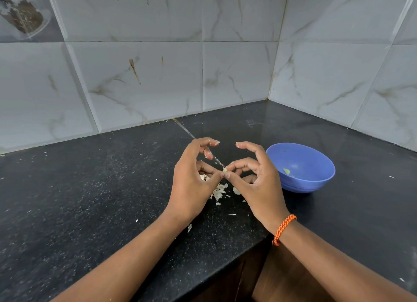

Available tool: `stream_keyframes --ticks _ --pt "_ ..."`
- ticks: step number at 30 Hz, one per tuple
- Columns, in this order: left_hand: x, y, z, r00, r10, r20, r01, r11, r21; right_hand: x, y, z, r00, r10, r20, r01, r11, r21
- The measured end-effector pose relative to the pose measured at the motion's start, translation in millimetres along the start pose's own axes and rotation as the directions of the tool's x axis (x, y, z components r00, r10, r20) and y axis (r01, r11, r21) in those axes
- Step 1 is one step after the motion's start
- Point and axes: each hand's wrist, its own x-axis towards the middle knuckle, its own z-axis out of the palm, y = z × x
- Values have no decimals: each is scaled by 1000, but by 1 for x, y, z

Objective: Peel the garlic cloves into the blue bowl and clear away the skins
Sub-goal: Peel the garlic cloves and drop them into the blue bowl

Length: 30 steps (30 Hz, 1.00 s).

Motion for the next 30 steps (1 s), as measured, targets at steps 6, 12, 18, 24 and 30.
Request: stream_keyframes --ticks 6,12,18,24,30 --pt "-1 2 0 998 -55 -17 54 996 -69 0 2 1 999 -28 -34 27 999 -38" --pt "-3 5 0 998 -59 -33 57 996 -68 -1 -1 1 994 -92 -55 86 990 -109" --pt "-4 7 1 998 -48 -30 47 998 -35 -2 0 3 988 -153 -32 144 969 -203" --pt "-5 11 4 1000 1 -20 -1 1000 14 -4 -1 5 986 -159 -58 146 974 -174" --pt "-6 5 6 995 -96 -11 93 981 -167 -5 -3 5 983 -169 -73 157 976 -148"
